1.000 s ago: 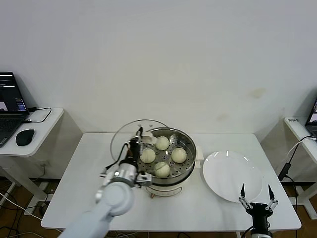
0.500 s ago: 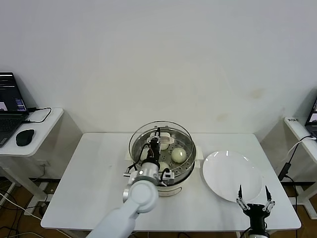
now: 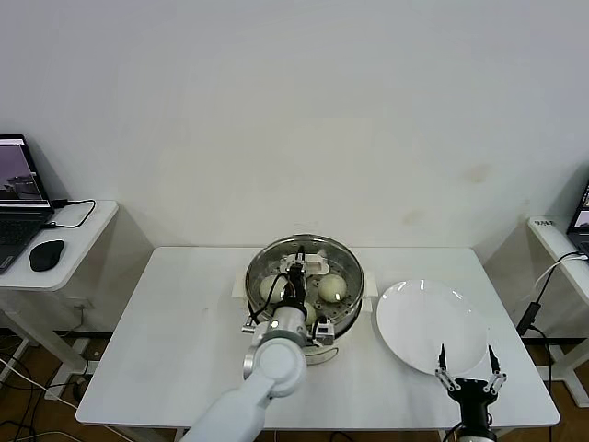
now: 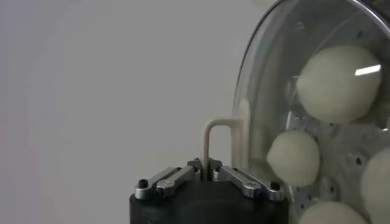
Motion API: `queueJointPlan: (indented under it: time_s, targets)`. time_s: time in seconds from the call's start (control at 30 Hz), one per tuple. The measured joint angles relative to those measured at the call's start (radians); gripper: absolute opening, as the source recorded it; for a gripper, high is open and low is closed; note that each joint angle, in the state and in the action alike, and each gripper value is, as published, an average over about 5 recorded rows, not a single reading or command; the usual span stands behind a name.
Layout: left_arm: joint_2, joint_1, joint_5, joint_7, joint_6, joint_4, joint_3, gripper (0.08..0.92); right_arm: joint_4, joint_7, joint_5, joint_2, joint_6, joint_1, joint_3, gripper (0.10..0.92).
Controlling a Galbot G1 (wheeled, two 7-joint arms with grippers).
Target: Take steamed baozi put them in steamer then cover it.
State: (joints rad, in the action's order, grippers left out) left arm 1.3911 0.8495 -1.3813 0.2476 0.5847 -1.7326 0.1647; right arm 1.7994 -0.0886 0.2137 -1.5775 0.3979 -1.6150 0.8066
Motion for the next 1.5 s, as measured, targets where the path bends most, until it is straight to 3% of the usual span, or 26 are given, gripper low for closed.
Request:
queueJointPlan:
  time_s: [0.67,1.2,1.37,1.5]
  targets:
    - [0.021,0.033,-0.025,0.006,-0.007,-0.003,-0.023,0.159,-0.002,0.003,0.0,0.0,0.004,-0.003,-0.01,0.822]
    - [-0.04,0.108,0.037,-0.035,-0.021,-0.149,-0.03,0.606,0.007,0.005,0.004,0.0,0.002,-0.014,-0.016,0.823]
    - [-0.097,0.184,0.139,-0.082,-0.044,-0.264,-0.056,0.752,0.011,0.01,0.0,0.005,0.002,-0.02,-0.018,0.822]
    - [-0.147,0.273,0.298,-0.159,-0.104,-0.348,-0.115,0.813,0.019,0.016,-0.011,0.013,-0.003,-0.025,-0.02,0.823]
